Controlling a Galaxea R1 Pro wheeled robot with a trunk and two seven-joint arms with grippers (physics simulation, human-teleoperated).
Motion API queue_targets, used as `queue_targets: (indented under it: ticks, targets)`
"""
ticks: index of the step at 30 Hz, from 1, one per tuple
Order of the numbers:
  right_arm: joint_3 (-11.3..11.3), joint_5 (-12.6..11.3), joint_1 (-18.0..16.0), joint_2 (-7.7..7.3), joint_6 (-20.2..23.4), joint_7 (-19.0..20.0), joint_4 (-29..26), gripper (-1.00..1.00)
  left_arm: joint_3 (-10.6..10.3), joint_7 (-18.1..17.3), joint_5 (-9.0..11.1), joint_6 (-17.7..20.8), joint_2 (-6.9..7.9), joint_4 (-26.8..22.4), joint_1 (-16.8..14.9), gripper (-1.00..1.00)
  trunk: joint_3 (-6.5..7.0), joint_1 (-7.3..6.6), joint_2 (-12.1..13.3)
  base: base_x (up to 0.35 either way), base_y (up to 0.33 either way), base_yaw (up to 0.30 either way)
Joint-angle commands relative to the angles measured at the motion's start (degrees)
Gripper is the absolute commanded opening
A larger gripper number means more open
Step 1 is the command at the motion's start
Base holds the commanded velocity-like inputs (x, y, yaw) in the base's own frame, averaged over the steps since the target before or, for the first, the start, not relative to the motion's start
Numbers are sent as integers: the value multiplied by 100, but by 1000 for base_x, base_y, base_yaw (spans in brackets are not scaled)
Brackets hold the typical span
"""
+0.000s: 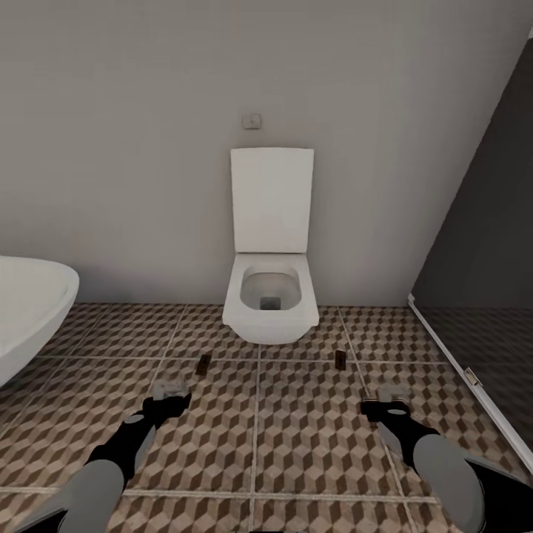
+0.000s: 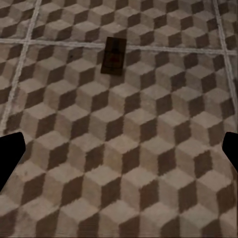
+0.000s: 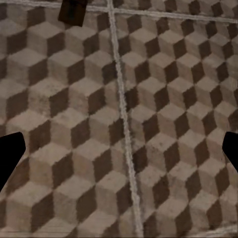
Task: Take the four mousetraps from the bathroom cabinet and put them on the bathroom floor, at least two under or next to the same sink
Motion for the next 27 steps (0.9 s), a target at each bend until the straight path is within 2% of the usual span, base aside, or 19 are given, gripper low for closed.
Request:
queue_targets:
  ticks: [1, 14, 27]
  targets:
    - [-42, 60, 29, -3, -2, -13, 40, 100, 50, -40, -52, 0, -7, 32, 2, 100, -4, -1, -2, 0, 0, 0]
    - [-27, 69, 440, -16, 25, -8, 273, 100, 64, -41, -9, 24, -10, 45, 25, 100, -4, -1, -2, 0, 0, 0]
    - [-27, 70, 446, -16, 26, -8, 275, 100, 87, -36, 9, 203, -10, 32, 27, 100, -4, -1, -2, 0, 0, 0]
